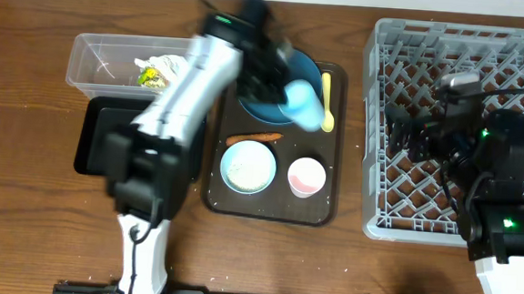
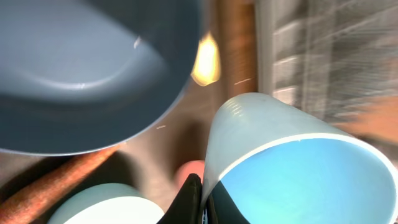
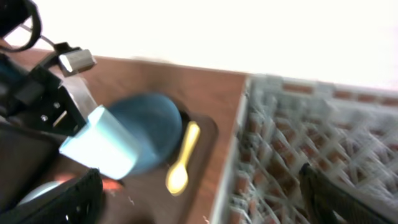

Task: Sort waste into correct bins and load items into the dishwasher rack
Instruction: 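Lift the cup and hand it to the right gripper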

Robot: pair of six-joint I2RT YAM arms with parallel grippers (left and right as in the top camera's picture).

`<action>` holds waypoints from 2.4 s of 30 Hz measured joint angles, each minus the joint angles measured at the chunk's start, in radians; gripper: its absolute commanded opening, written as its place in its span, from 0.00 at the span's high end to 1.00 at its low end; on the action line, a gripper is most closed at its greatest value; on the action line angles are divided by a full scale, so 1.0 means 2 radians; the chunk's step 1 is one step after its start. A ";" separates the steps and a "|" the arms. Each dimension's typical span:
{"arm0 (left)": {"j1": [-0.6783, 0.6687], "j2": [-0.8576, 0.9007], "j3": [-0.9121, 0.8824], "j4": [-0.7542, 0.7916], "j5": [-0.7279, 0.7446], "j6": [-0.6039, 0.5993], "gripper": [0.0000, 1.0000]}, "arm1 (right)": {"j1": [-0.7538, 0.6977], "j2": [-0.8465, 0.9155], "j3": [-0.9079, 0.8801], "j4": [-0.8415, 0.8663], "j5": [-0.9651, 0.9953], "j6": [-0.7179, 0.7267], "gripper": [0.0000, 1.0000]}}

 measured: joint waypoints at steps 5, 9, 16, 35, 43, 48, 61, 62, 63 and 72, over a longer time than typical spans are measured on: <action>0.069 -0.015 0.006 0.000 0.164 0.020 0.94 | 0.000 0.010 0.002 0.081 -0.056 0.079 0.06; 0.078 -0.015 0.006 0.002 0.246 0.029 0.94 | 0.000 0.046 0.004 0.185 -0.126 0.158 0.05; 0.076 -0.015 0.006 0.003 0.312 0.039 0.94 | -0.005 0.155 0.022 0.485 -0.271 0.342 0.01; 0.076 -0.015 0.006 0.003 0.330 0.052 0.94 | 0.005 0.394 0.158 0.433 -0.469 0.409 0.13; 0.076 -0.015 0.006 0.003 0.315 0.052 0.94 | 0.046 0.394 0.137 0.435 -0.470 0.397 0.19; 0.078 -0.014 0.006 0.003 0.303 0.052 0.94 | 0.060 0.394 0.125 0.437 -0.473 0.393 0.20; 0.078 -0.014 0.006 0.003 0.310 0.052 0.94 | 0.083 0.394 0.117 0.467 -0.479 0.382 0.21; 0.078 -0.014 0.006 0.003 0.310 0.052 0.94 | 0.083 0.394 0.117 0.468 -0.479 0.381 0.23; 0.078 -0.014 0.006 0.003 0.309 0.052 0.94 | 0.083 0.394 0.117 0.469 -0.479 0.378 0.28; 0.078 -0.014 0.006 0.003 0.315 0.059 0.79 | 0.082 0.394 0.116 0.487 -0.486 0.373 0.44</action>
